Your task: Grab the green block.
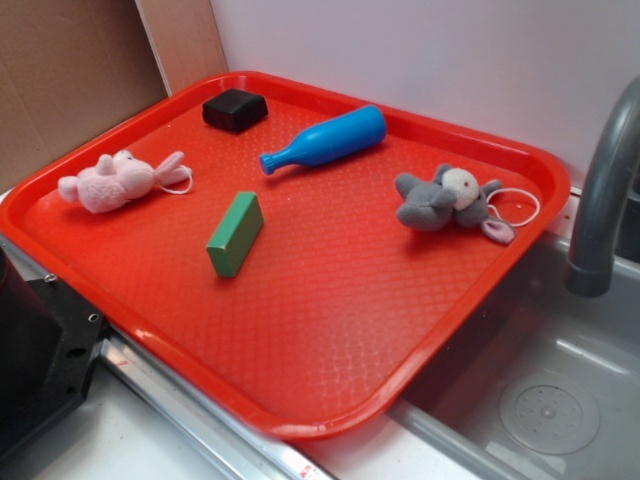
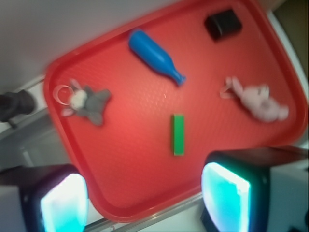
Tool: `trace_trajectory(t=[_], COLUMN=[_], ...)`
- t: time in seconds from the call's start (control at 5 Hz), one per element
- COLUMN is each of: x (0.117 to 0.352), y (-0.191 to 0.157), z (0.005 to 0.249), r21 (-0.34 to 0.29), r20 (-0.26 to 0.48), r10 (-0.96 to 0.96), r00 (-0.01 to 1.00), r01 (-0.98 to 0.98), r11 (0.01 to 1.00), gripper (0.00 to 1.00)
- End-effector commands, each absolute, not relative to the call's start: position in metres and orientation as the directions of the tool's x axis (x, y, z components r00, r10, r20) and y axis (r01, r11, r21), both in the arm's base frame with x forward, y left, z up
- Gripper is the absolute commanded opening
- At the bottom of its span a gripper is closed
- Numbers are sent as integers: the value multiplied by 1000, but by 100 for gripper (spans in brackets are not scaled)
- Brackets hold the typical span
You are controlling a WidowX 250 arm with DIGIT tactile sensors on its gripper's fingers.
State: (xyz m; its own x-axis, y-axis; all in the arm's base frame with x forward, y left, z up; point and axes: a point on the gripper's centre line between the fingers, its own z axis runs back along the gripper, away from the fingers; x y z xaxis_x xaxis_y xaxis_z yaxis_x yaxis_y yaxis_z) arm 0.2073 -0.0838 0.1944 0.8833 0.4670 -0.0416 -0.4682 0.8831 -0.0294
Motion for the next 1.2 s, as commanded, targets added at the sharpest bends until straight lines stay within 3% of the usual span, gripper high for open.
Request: trace_trajectory(t=[0.0,0.2,0.4,1.0], x=[199,202,203,208], y=[-59,-36,-30,-18], z=[130,112,100,63], r21=[27,-4,2,-25], r20=[-17,84,93,-4], r10=[332,226,215,280], r00=[943,971,972,960], r01=[-331,-226,-217,-280], r11=[943,974,976,960], gripper=[100,100,100,100])
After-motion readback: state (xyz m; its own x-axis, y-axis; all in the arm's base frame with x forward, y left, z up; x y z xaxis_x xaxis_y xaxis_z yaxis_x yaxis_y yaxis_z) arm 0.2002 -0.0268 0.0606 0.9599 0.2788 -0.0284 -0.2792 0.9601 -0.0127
